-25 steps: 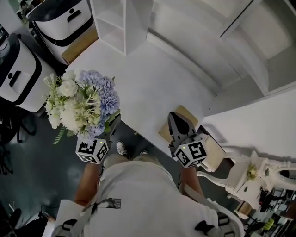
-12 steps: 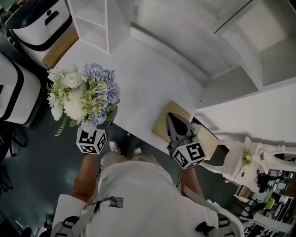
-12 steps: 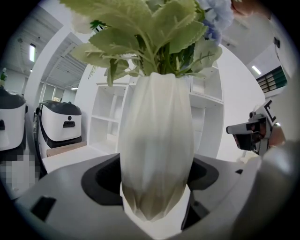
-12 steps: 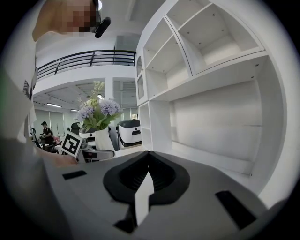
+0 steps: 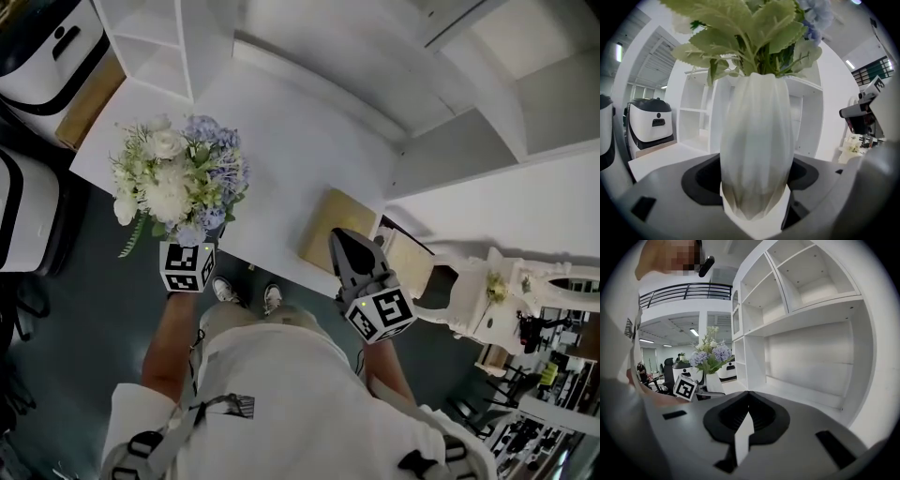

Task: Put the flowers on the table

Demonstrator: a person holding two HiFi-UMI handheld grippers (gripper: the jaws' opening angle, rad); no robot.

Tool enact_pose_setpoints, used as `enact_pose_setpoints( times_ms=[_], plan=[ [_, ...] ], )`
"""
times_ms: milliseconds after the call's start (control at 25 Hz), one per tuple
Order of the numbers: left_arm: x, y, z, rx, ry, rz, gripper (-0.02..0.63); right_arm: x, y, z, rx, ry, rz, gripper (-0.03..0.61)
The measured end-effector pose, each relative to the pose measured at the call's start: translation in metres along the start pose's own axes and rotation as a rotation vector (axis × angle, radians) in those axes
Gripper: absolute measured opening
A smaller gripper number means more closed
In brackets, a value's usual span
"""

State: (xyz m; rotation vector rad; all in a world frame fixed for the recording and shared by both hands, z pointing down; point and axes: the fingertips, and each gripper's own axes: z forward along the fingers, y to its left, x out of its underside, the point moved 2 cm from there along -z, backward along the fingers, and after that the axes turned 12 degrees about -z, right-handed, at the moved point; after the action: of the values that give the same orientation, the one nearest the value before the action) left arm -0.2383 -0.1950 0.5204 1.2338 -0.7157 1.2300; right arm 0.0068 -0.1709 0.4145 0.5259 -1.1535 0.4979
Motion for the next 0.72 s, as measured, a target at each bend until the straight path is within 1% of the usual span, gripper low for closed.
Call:
enact_pose_setpoints(
  times_ms=[320,520,720],
  plan=[
    [0.02,-0.01,0.055,0.043,0.052,0.001,0.382,0.01,-0.025,-0.004,0.044,0.055,-0.002,0.009],
    [0.028,-0.006,0.069,0.057,0.065,0.018,0.383,0.012,-0.022,-0.008,0.063,0.087,-0.009,0.009],
    [0.031,-0.005,0.094,0.057,0.082,0.031,0.382,0.018,-0.034,-0.01,0.077,0.115,0.004,0.009]
  ],
)
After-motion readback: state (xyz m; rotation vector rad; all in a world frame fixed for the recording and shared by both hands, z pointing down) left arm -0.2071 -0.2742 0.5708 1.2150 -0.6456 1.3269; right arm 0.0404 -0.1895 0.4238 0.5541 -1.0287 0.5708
